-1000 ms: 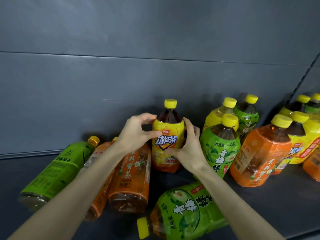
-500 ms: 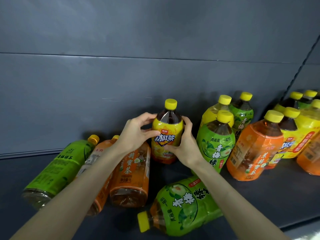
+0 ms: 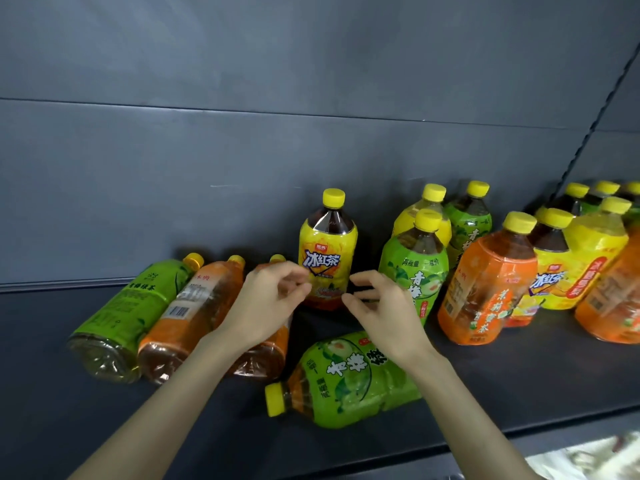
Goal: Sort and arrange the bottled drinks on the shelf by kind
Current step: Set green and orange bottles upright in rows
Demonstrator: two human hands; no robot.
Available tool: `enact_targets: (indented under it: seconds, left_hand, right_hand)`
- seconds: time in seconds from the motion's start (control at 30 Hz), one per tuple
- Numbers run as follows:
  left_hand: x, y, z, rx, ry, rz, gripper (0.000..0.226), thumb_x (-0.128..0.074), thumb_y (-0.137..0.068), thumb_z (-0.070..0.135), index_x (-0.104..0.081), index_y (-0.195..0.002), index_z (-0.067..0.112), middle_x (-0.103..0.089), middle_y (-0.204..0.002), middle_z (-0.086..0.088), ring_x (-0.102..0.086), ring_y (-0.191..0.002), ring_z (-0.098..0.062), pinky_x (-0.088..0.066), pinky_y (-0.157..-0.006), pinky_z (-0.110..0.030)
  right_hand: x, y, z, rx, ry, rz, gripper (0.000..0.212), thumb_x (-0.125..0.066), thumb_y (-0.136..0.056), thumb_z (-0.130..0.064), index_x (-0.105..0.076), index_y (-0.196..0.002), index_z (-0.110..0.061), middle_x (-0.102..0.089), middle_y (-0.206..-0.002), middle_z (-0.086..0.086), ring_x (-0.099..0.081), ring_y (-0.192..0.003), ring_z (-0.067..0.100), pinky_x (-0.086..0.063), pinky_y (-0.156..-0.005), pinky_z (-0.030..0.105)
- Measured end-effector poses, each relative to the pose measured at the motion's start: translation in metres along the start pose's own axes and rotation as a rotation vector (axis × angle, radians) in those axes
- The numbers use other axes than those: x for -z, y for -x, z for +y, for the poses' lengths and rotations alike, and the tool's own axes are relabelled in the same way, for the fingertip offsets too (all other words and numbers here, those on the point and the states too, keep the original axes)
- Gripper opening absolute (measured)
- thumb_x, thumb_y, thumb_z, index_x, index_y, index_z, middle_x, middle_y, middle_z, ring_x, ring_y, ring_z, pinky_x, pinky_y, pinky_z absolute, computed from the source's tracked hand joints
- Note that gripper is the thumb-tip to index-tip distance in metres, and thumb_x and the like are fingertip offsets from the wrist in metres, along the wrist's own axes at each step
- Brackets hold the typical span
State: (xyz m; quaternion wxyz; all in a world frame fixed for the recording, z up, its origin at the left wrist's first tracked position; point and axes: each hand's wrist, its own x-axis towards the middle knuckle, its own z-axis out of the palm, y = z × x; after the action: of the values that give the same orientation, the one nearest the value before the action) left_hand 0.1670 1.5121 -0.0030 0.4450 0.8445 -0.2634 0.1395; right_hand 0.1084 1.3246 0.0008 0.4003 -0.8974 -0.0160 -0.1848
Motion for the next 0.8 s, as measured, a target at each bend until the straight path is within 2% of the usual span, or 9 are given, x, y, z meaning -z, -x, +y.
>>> enact_targets:
  seconds: [0.1, 0.27, 0.37, 0.47, 0.6, 0.7, 0.8]
  left_hand:
    - [-0.001, 0.015, 0.009, 0.045, -0.024, -0.055, 0.018, -0.066, -0.088, 0.026, -0.069, -0.104, 0.019, -0.066, -0.091, 0.013, -0.063, -0.085, 0.000, -0.049, -0.074, -0.014]
    - [-0.020, 0.045, 0.027, 0.153, -0.016, -0.063, 0.023, -0.064, -0.089, 0.033, -0.069, -0.106, 0.020, -0.068, -0.093, 0.013, -0.062, -0.086, 0.005, -0.047, -0.074, -0.008]
    - [-0.036, 0.062, 0.041, 0.229, -0.048, 0.034, 0.024, -0.063, -0.088, 0.036, -0.070, -0.103, 0.018, -0.070, -0.092, 0.013, -0.063, -0.086, 0.004, -0.049, -0.078, -0.015]
    - [-0.053, 0.079, 0.050, 0.262, -0.150, 0.127, 0.028, -0.060, -0.089, 0.041, -0.069, -0.105, 0.019, -0.069, -0.098, 0.010, -0.063, -0.092, -0.006, -0.047, -0.078, -0.024]
    - [-0.063, 0.093, 0.056, 0.377, -0.318, 0.085, 0.051, -0.043, -0.092, 0.056, -0.058, -0.121, 0.017, -0.065, -0.115, -0.004, -0.060, -0.106, -0.026, -0.047, -0.089, -0.038]
    - [-0.064, 0.092, 0.057, 0.438, -0.409, 0.011, 0.057, -0.034, -0.093, 0.059, -0.057, -0.121, 0.016, -0.066, -0.114, -0.008, -0.060, -0.107, -0.029, -0.043, -0.091, -0.037]
    - [-0.066, 0.096, 0.059, 0.381, -0.432, 0.038, 0.052, -0.032, -0.096, 0.055, -0.059, -0.116, 0.015, -0.068, -0.111, -0.006, -0.061, -0.106, -0.024, -0.038, -0.097, -0.040]
  right_hand:
    - [0.009, 0.008, 0.006, 0.004, -0.019, -0.092, 0.029, -0.066, -0.091, -0.020, -0.062, -0.118, -0.012, -0.066, -0.112, 0.000, -0.062, -0.101, 0.009, -0.052, -0.087, 0.022]
    - [0.033, 0.024, 0.023, 0.069, 0.037, -0.209, 0.029, -0.066, -0.090, -0.026, -0.066, -0.116, -0.014, -0.069, -0.111, -0.004, -0.061, -0.102, 0.004, -0.043, -0.084, 0.006]
    - [0.047, 0.035, 0.033, 0.106, 0.086, -0.297, 0.032, -0.066, -0.090, -0.030, -0.066, -0.118, -0.014, -0.066, -0.114, -0.002, -0.058, -0.107, 0.010, -0.043, -0.089, 0.019]
    - [0.051, 0.040, 0.040, 0.119, 0.088, -0.348, 0.036, -0.065, -0.090, -0.032, -0.063, -0.121, -0.014, -0.061, -0.119, 0.000, -0.052, -0.116, 0.014, -0.038, -0.100, 0.028]
    - [0.054, 0.043, 0.045, 0.083, 0.065, -0.387, 0.042, -0.068, -0.086, -0.039, -0.061, -0.122, -0.017, -0.054, -0.119, -0.003, -0.045, -0.120, 0.016, -0.032, -0.108, 0.040]
    - [0.055, 0.046, 0.056, 0.048, 0.054, -0.417, 0.048, -0.066, -0.084, -0.048, -0.059, -0.124, -0.022, -0.048, -0.119, -0.005, -0.039, -0.124, 0.015, -0.029, -0.111, 0.041]
    - [0.056, 0.050, 0.064, -0.029, 0.023, -0.451, 0.068, -0.060, -0.073, -0.068, -0.053, -0.128, -0.028, -0.042, -0.120, -0.009, -0.037, -0.124, 0.013, -0.031, -0.105, 0.030]
